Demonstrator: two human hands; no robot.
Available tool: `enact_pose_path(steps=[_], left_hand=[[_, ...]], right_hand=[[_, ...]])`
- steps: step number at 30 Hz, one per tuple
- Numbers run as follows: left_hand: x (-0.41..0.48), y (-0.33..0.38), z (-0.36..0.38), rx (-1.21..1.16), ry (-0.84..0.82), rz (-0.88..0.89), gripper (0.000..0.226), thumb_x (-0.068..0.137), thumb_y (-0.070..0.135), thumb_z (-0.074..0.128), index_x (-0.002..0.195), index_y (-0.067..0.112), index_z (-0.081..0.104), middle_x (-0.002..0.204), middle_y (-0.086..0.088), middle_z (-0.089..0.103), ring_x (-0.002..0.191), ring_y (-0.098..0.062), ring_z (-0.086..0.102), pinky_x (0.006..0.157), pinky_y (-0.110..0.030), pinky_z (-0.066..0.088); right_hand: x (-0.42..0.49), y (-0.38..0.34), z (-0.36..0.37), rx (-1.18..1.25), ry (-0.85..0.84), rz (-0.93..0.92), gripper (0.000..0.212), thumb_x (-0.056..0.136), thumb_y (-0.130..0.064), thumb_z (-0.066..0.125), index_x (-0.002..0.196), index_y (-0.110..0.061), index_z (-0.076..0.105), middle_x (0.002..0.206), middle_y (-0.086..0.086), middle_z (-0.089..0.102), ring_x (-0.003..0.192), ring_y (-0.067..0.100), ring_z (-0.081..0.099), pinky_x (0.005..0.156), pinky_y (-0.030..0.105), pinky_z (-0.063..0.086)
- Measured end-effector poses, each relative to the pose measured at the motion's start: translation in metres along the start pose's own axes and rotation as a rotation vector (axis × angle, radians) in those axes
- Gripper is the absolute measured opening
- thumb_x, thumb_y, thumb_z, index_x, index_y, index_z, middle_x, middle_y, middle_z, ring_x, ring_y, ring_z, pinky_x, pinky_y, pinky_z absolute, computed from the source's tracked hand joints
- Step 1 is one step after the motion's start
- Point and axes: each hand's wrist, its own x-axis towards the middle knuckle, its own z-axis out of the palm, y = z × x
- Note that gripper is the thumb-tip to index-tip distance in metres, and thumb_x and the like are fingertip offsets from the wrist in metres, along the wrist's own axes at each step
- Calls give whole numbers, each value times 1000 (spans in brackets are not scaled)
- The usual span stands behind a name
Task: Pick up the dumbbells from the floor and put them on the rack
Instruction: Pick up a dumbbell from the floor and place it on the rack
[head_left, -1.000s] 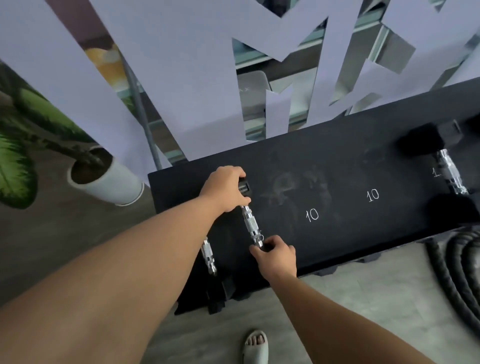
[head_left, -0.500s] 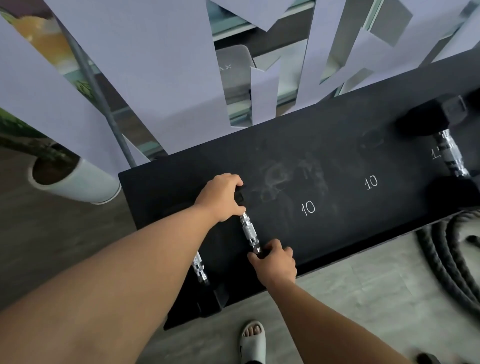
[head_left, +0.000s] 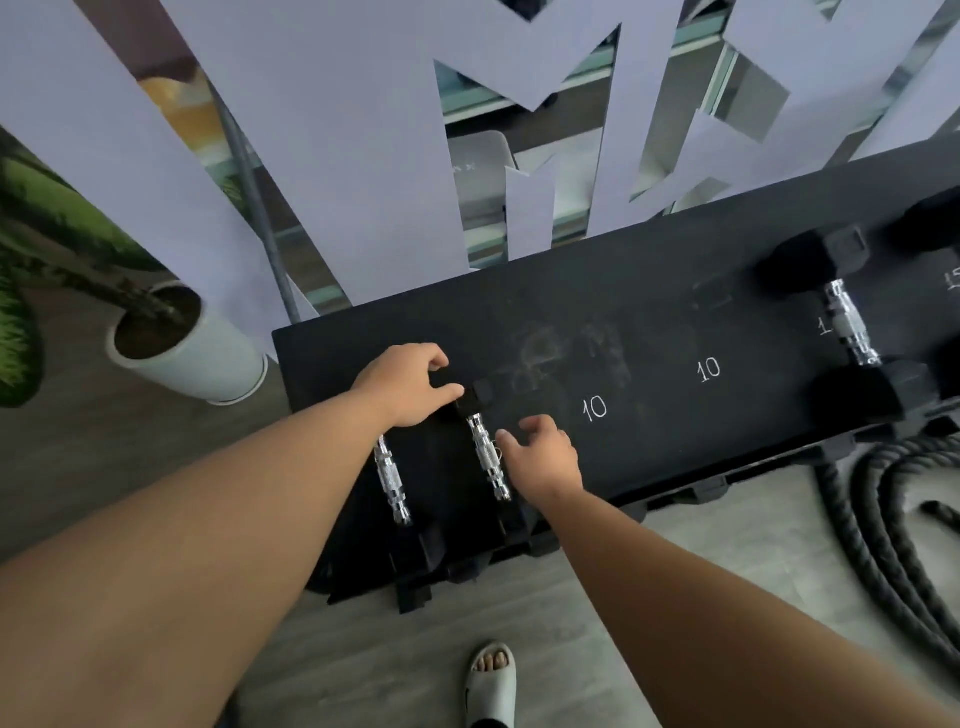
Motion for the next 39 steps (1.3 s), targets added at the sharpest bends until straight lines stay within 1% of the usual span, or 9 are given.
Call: enact_pose_path(steps=[4,8,12,17,23,27,31,35,39], left_hand=[[-50,5,-37,5,111,-31,51,87,58,69,127,28,62,129,7,66,116,-17,61,96,-41,52],[-110,29,-82,-60,253,-57,56,87,62,67,129,26,62,129,7,66,118,-18,61,100,-42,49],[-170,54,-116,-165,401,-98,56,84,66,66,124,26,65,123,9,67,116,-17,61,99,-40,49],[-235,77,-132,-227,469,-103,48,80,69,65,110,32,63,113,13,67,106,-13,60,88,-35,48],[-278,84,-142,-149,447,-98,52,81,69,66,116,30,64,115,13,67,102,-11,59,82,-32,46],[-276,72,-143,-98,421,-86,51,85,62,67,121,27,63,118,11,67,103,-11,58,84,-31,44],[-251,50,-131,-63,353,-41,50,87,55,70,126,24,63,122,7,67,109,-14,60,88,-32,47],[-204,21,-115,-42,263,25,51,86,52,73,128,25,62,128,6,64,116,-16,60,97,-38,51],[-150,-14,-97,-5,179,125,56,83,54,73,130,26,59,131,6,59,118,-16,57,95,-35,48]], right_hand=[[-36,-12,-30,314,6,17,50,94,-53,60,132,-20,59,110,-9,66,100,13,63,83,31,44],[-82,-27,-68,581,9,64,41,94,-56,59,117,-22,59,100,-9,63,91,9,60,90,38,47],[-132,-44,-110,586,-1,-29,40,95,-58,58,116,-25,56,98,-12,60,86,4,54,86,37,43],[-184,-60,-151,443,0,-213,48,90,-60,59,124,-26,59,104,-14,63,90,4,58,82,35,45],[-211,-51,-161,395,-13,-248,50,84,-58,63,122,-26,64,108,-7,70,100,19,68,90,43,57],[-207,-29,-138,472,-38,-189,41,88,-49,66,118,-20,65,109,-1,71,92,19,65,78,37,51],[-197,-11,-98,511,-51,-104,37,88,-47,68,113,-19,67,102,-1,70,83,18,60,73,37,44],[-180,-9,-51,539,-22,-24,35,86,-45,69,110,-20,67,100,-1,71,83,18,63,73,36,48],[-159,-12,1,560,22,90,34,87,-44,71,109,-18,67,92,-1,68,82,20,61,74,39,48]])
